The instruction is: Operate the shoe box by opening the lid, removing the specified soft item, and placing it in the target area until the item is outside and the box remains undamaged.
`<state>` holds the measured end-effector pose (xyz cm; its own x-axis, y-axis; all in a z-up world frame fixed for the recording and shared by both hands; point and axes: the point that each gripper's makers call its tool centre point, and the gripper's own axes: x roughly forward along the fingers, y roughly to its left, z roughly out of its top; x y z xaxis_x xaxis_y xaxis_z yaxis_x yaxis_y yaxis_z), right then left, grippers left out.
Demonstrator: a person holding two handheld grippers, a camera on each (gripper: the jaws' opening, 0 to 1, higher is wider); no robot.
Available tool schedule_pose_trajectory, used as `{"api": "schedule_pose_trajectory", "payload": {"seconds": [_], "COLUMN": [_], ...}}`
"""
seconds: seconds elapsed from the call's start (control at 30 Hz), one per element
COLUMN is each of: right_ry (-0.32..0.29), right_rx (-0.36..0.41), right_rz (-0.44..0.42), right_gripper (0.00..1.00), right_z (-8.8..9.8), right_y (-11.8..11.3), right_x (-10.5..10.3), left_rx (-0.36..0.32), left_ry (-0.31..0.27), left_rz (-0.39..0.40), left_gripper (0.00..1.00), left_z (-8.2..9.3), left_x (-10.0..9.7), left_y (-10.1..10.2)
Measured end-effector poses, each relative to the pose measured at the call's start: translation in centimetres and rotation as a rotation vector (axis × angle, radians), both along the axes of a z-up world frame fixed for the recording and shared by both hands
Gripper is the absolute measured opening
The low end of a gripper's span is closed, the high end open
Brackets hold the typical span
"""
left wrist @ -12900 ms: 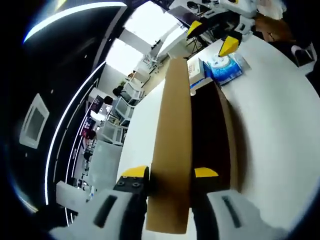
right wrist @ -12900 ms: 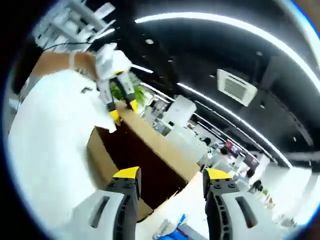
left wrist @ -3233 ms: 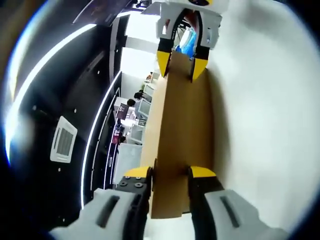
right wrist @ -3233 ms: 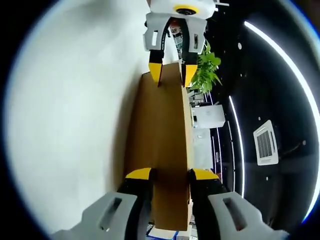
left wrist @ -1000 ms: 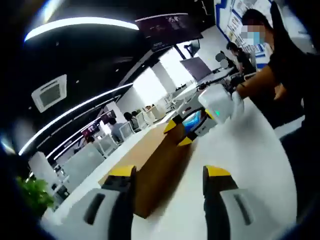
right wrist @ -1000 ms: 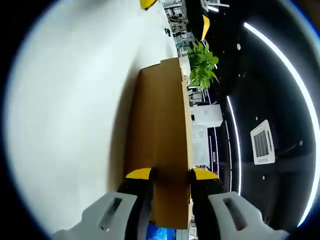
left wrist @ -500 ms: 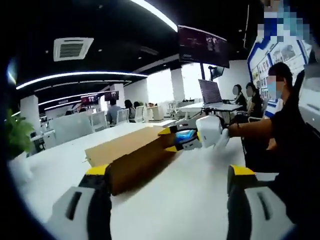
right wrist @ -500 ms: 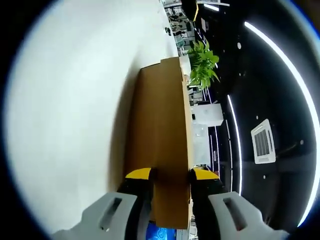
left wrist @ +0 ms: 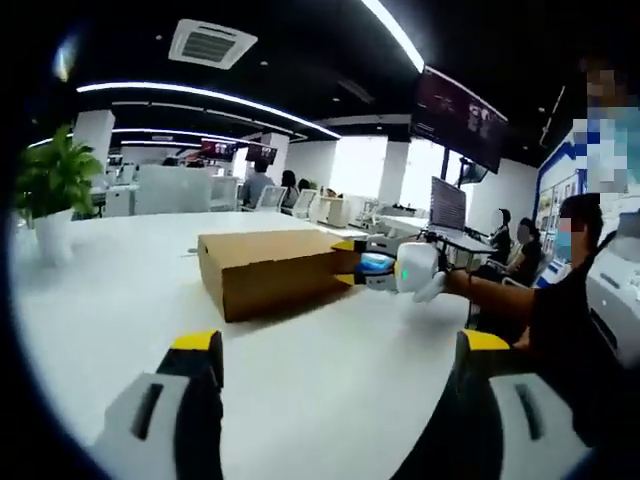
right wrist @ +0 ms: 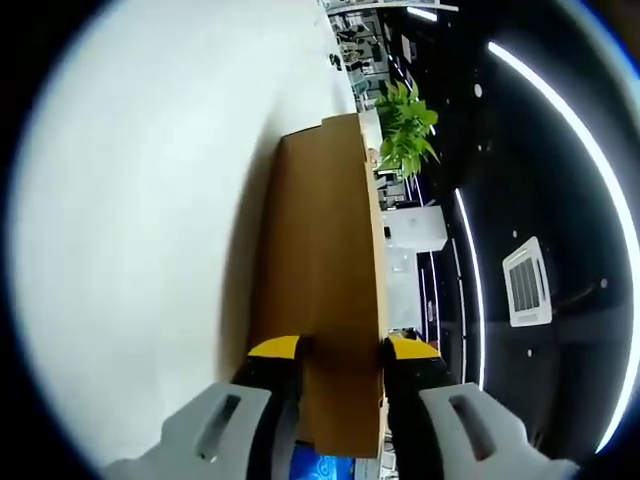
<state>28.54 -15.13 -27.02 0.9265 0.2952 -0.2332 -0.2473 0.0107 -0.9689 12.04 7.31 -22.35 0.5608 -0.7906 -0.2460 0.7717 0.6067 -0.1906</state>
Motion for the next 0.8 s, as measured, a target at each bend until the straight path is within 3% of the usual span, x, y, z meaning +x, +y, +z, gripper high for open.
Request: {"api": "schedule_pose_trajectory", "payload": {"seconds": [0.13,0.2,0.4,0.5,0.6,0.8], "right_ry": [0.002,0.002,-0.007,-0.022,-0.029,-0.021], "right_rx": [0.006,0.013,0.016,0.006,0.003,-0.025], "right_rz": [0.004,-0.001,-0.013,-0.014,-0.019,-0.015], "right_gripper": [0.35,0.35,0.34,0.34,0.33,0.35], "right_z": [-0.1,-0.2,-0.1,-0.2,-0.1,-0.1], "right_y": [0.0,0.1,0.1,0.1,0.1,0.2], "right_x": [0.0,0.0,0.1,0.2,0.3,0.0], "left_rx": [0.009,0.041,0.130,0.174,0.162,0.157], "left_ry": [0.002,0.020,0.023,-0.009,-0.023,-0.019], "left_rz": [0.021,0.061,0.082,0.093,0.089,0.103], "left_gripper": [0.99,0.99,0.99,0.99,0.99,0.99], "left_z": [0.1,0.2,0.0,0.8,1.5,1.3], "left_x": [-0.5,-2.6,-5.2,-5.5,-5.5,-5.2], "left_y": [0.8,2.3,3.4,3.8,3.7,4.0]}}
